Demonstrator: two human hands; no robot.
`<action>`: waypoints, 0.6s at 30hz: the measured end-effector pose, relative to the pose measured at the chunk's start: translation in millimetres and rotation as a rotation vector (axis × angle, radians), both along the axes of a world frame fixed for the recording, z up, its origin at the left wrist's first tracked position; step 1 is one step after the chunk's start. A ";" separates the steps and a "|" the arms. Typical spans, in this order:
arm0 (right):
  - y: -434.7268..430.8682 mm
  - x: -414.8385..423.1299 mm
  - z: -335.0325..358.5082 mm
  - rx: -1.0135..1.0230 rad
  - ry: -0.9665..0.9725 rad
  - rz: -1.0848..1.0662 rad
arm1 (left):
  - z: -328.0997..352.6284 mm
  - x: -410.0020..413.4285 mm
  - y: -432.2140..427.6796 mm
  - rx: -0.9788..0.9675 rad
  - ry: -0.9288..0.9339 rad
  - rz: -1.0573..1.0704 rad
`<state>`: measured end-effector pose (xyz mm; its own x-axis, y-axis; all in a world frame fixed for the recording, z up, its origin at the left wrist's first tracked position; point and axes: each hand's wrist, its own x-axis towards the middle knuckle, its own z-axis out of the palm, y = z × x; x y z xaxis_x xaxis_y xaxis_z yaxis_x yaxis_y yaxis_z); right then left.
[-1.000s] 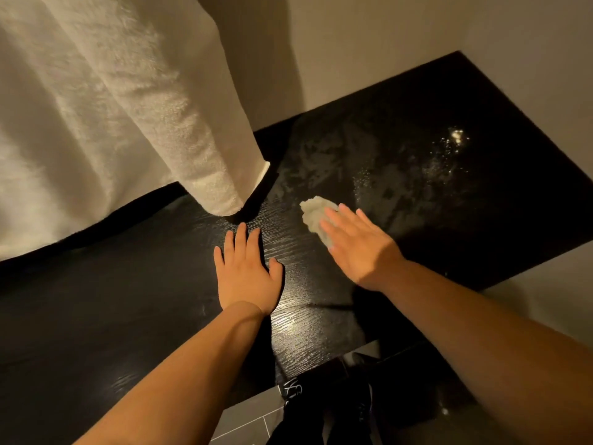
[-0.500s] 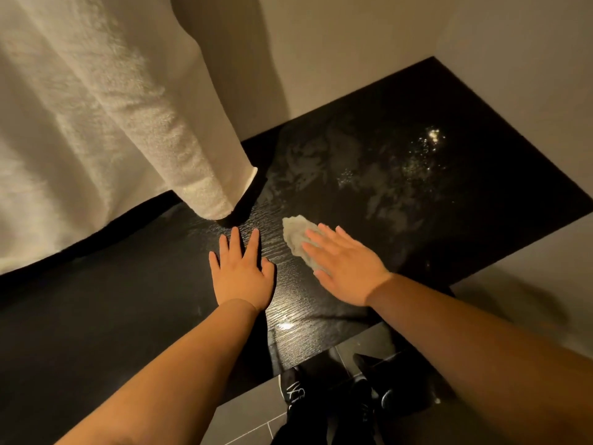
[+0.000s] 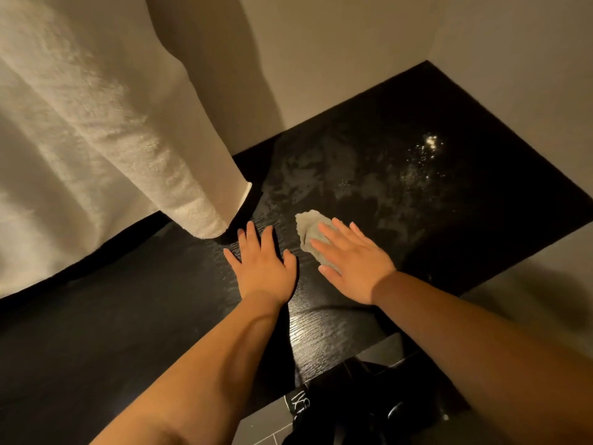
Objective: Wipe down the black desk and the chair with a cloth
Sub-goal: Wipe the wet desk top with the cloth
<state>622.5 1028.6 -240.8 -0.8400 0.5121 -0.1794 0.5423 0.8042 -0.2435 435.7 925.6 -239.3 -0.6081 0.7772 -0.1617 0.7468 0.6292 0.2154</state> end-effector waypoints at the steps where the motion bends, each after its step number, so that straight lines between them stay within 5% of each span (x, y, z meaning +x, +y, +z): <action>1: 12.4 2.3 -3.4 0.025 -0.007 -0.004 | -1.9 0.1 0.1 0.009 0.006 0.009; 9: 76.3 -27.7 -4.7 0.091 0.032 -0.440 | -6.6 -0.9 2.6 0.018 0.040 0.010; 15: 16.8 -31.3 -5.2 -0.031 0.025 0.067 | -6.6 -1.3 4.5 -0.015 0.052 0.004; 18: 45.7 -27.8 -4.9 -0.013 0.008 0.072 | -4.9 -1.8 4.8 -0.024 0.054 0.000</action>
